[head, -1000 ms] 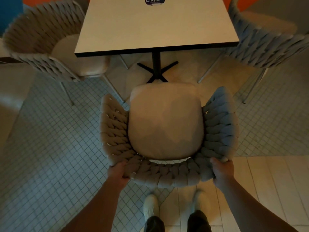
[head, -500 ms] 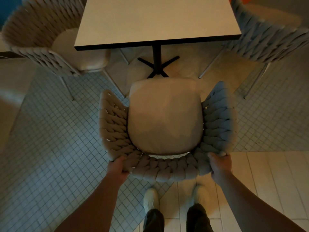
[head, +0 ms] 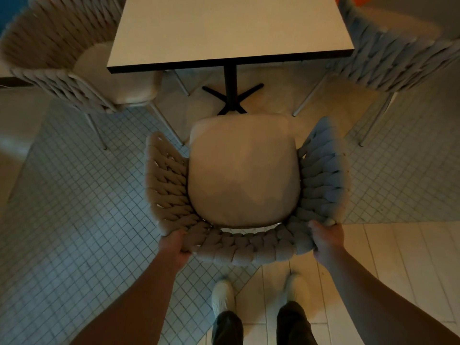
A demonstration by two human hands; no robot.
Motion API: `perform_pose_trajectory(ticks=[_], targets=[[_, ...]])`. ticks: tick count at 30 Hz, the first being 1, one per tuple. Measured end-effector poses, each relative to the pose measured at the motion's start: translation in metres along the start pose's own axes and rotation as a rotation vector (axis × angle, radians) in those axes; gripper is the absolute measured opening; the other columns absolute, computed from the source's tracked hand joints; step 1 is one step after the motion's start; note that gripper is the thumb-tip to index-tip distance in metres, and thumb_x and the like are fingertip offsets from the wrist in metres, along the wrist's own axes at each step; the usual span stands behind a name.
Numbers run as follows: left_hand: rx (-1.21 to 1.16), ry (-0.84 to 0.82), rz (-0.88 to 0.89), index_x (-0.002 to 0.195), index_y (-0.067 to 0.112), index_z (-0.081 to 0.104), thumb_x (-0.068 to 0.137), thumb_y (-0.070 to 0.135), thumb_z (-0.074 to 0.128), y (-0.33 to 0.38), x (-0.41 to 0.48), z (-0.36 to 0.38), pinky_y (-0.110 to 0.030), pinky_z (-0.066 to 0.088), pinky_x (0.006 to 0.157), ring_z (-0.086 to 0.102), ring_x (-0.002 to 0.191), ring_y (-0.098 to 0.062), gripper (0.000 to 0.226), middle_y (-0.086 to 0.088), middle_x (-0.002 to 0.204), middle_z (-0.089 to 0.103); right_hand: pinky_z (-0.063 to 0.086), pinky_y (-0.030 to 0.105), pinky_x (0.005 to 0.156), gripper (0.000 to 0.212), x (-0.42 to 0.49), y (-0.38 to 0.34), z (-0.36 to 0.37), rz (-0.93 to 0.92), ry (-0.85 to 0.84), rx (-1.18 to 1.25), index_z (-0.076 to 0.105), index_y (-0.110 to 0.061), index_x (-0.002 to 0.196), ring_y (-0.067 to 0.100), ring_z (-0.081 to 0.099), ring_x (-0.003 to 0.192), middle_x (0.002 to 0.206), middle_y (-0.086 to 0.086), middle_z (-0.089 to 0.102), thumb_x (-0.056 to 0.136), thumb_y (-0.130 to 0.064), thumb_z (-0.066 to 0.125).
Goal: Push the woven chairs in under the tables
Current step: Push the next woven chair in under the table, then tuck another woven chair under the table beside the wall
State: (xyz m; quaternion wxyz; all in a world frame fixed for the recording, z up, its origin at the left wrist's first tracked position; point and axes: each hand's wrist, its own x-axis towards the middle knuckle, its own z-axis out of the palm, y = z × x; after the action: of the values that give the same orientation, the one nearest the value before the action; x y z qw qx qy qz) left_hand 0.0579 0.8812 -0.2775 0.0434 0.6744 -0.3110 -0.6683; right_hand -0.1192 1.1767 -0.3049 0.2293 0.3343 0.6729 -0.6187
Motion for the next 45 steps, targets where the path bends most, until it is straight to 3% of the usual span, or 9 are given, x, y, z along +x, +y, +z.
perform_pose_trajectory(ticks=[3,10,16,19,21,25,29,33,45], targets=[[-0.009,-0.025,0.013,0.121,0.01,0.062,0.092,0.007,0.065,-0.005,0.006,-0.004,-0.043,0.058,0.065,0.067,0.097,-0.034,0.029,-0.015,0.115,0.068,0.052,0.058,0.093,0.054,0.003,-0.002,-0.003,0.015,0.006,-0.053,0.048,-0.009,0.134,0.039,0.06,0.111,0.128,0.015,0.058,0.085,-0.004,0.072],[0.285,-0.065,0.173,0.119,0.009,0.064,0.08,0.018,0.076,-0.023,-0.024,-0.012,-0.045,0.063,0.072,0.071,0.102,-0.033,0.041,-0.016,0.112,0.073,0.056,0.058,0.086,0.036,-0.033,-0.006,-0.01,-0.012,-0.017,-0.478,0.054,-0.012,0.115,0.037,0.061,0.094,0.114,0.018,0.061,0.089,-0.031,0.069],[0.945,-0.084,0.371,0.142,0.01,0.048,0.092,0.02,0.063,-0.019,-0.077,-0.033,-0.027,0.049,0.055,0.062,0.075,-0.021,0.054,-0.013,0.106,0.065,0.041,0.029,0.066,0.059,-0.098,-0.034,-0.025,-0.198,-0.192,-1.074,0.038,-0.009,0.147,0.037,0.058,0.111,0.133,0.019,0.052,0.1,-0.045,0.044],[1.327,-0.22,0.451,0.151,0.012,0.041,0.097,0.023,0.059,-0.015,-0.111,-0.039,-0.039,0.056,0.09,0.063,0.116,-0.03,0.058,-0.012,0.143,0.056,0.04,0.035,0.066,0.036,-0.131,-0.046,-0.033,-0.288,-0.353,-1.262,0.058,-0.004,0.116,0.038,0.062,0.097,0.104,0.019,0.059,0.103,-0.032,0.042],[1.51,-0.321,0.474,0.151,0.01,0.041,0.1,0.024,0.055,-0.015,-0.127,-0.038,-0.038,0.047,0.106,0.052,0.133,-0.027,0.055,-0.011,0.151,0.049,0.047,0.035,0.071,0.04,-0.14,-0.049,-0.033,-0.321,-0.438,-1.352,0.051,-0.001,0.129,0.033,0.061,0.094,0.112,0.02,0.06,0.102,-0.03,0.045],[1.657,-0.413,0.48,0.151,0.015,0.043,0.1,0.026,0.056,-0.018,-0.147,-0.033,-0.03,0.042,0.106,0.051,0.134,-0.022,0.053,-0.008,0.151,0.05,0.029,0.028,0.051,0.02,-0.153,-0.046,-0.04,-0.311,-0.503,-1.44,0.049,-0.013,0.107,0.01,0.033,0.059,0.072,0.002,0.037,0.102,-0.032,0.047],[1.702,-0.458,0.508,0.149,0.016,0.045,0.099,0.025,0.058,-0.017,-0.157,-0.019,-0.033,0.046,0.106,0.054,0.131,-0.023,0.052,-0.009,0.149,0.051,0.046,0.035,0.077,0.058,-0.161,-0.054,-0.049,-0.336,-0.567,-1.467,0.032,-0.003,0.149,0.028,0.058,0.1,0.118,0.017,0.054,0.102,-0.034,0.046],[1.797,-0.538,0.584,0.148,0.009,0.047,0.099,0.023,0.058,-0.013,-0.154,0.003,-0.032,0.044,0.107,0.053,0.132,-0.027,0.052,-0.01,0.147,0.053,0.041,0.041,0.106,0.062,-0.164,-0.057,-0.062,-0.347,-0.539,-1.482,0.027,-0.004,0.153,0.031,0.045,0.134,0.153,0.017,0.039,0.103,-0.038,0.044],[2.068,-0.823,0.792,0.149,0.013,0.047,0.101,0.018,0.053,-0.058,-0.202,0.118,-0.034,0.045,0.104,0.052,0.132,-0.031,0.049,-0.013,0.152,0.048,0.034,0.033,0.111,0.056,-0.16,-0.038,-0.177,-0.293,-0.231,-1.264,0.038,-0.007,0.149,0.03,0.038,0.139,0.156,0.01,0.035,0.102,-0.038,0.046]])
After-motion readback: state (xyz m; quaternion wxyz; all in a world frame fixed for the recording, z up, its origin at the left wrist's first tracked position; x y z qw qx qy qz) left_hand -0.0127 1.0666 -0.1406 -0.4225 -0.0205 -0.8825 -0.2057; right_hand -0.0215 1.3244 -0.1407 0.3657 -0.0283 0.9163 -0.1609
